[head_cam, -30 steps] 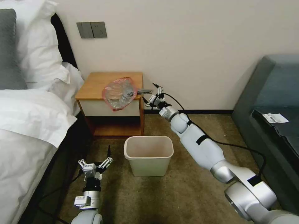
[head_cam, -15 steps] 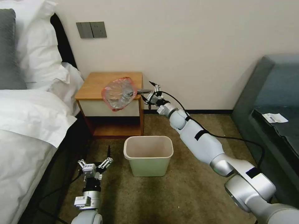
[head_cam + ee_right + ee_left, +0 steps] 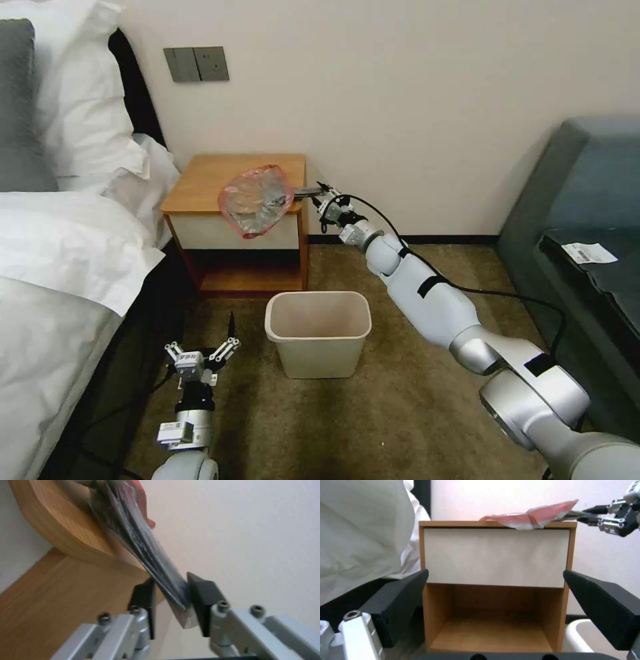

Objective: Pick up the garbage bag from the table and place it over the trash can.

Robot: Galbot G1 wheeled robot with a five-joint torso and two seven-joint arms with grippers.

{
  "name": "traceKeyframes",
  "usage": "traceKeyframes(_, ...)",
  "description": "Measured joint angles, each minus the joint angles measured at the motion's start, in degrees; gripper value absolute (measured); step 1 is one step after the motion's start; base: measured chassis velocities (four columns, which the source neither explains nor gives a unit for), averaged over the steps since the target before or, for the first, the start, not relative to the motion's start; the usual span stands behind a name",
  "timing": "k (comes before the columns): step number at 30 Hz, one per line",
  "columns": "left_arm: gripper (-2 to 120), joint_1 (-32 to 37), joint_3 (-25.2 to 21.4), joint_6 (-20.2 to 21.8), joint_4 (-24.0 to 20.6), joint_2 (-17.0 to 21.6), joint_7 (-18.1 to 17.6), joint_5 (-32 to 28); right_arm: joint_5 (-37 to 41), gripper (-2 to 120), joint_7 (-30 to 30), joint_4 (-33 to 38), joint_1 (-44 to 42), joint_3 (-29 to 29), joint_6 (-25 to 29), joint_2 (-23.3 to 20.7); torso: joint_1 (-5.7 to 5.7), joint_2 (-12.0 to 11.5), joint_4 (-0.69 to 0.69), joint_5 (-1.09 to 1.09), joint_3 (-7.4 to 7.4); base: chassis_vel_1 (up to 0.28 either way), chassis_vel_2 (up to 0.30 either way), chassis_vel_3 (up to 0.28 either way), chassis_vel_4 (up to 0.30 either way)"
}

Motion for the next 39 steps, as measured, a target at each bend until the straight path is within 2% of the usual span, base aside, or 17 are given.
traceKeyframes(3, 100, 0.1, 0.0, 0.0, 0.0, 0.0, 0.0, 0.2, 0.2, 8, 0.1, 0.5, -0.7, 0.0, -0.2, -0.1, 0.0, 0.0, 0.0, 0.0, 0.0, 0.0, 0.0, 0.0, 0.0)
traceKeyframes(4, 100, 0.1, 0.0, 0.0, 0.0, 0.0, 0.0, 0.2, 0.2, 8, 0.1, 0.5, -0.7, 0.0, -0.2, -0.1, 0.0, 0.0, 0.0, 0.0, 0.0, 0.0, 0.0, 0.0, 0.0)
traceKeyframes(5, 100, 0.0, 0.0, 0.0, -0.1, 0.1, 0.0, 0.3, 0.4, 1, 0.3, 0.8, -1.1, 0.0, -0.4, -0.2, 0.0, 0.0, 0.0, 0.0, 0.0, 0.0, 0.0, 0.0, 0.0)
traceKeyframes(13, 100, 0.0, 0.2, 0.0, -0.2, 0.1, -0.2, 0.5, 1.1, 0, 0.8, 3.0, -3.1, 0.1, -1.0, -1.0, 0.0, 0.0, 0.0, 0.0, 0.0, 0.0, 0.0, 0.0, 0.0)
traceKeyframes(18, 100, -0.5, 0.3, 0.3, -0.1, 0.3, -0.2, 0.6, 1.9, 0, 1.0, 7.7, -5.4, 0.1, -2.2, -2.4, 0.0, 0.0, 0.0, -0.01, 0.0, 0.0, 0.0, 0.0, 0.0)
traceKeyframes(24, 100, -0.2, 0.5, 0.3, -0.1, 0.1, -0.2, 1.0, 3.3, 0, 1.6, 18.9, -12.4, 0.7, -5.3, -6.0, 0.0, 0.0, -0.01, 0.01, 0.0, 0.0, 0.0, 0.0, 0.0)
traceKeyframes(25, 100, -0.2, 0.5, 0.3, -0.1, 0.1, -0.2, 1.0, 3.3, 0, 1.6, 18.9, -12.4, 0.7, -5.3, -6.0, 0.0, 0.0, -0.01, 0.01, 0.0, 0.0, 0.0, 0.0, 0.0)
traceKeyframes(27, 100, 0.0, 0.5, 0.2, -0.1, 0.0, -0.3, 1.3, 4.1, 0, 1.9, 23.9, -15.9, 1.1, -6.8, -7.2, 0.0, 0.0, 0.0, 0.01, 0.0, 0.0, 0.0, 0.0, 0.0)
traceKeyframes(28, 100, 0.0, 0.5, 0.2, -0.1, 0.0, -0.3, 1.3, 4.1, 0, 1.9, 23.9, -15.9, 1.1, -6.8, -7.2, 0.0, 0.0, 0.0, 0.01, 0.0, 0.0, 0.0, 0.0, 0.0)
traceKeyframes(31, 100, 0.8, -0.2, -0.8, -1.5, -0.8, -0.3, 1.9, 6.9, 0, 2.5, 32.5, -21.9, 0.7, -11.5, -10.0, -0.01, 0.0, -0.01, 0.01, -0.01, 0.0, 0.0, 0.0, 0.0)
traceKeyframes(35, 100, 2.1, -0.8, -2.0, -3.5, -1.4, -0.9, 2.3, 4.8, 0, 2.2, 37.4, -27.5, 2.0, -12.8, -11.8, -0.01, 0.0, 0.0, 0.01, -0.01, 0.0, 0.0, 0.0, 0.0)
traceKeyframes(39, 100, 2.6, -0.9, -2.3, -4.1, -1.3, -1.1, 2.4, 2.2, 0, 1.7, 39.3, -33.0, 3.7, -12.1, -12.3, -0.01, 0.0, -0.01, 0.0, -0.01, 0.0, 0.0, 0.0, 0.0)
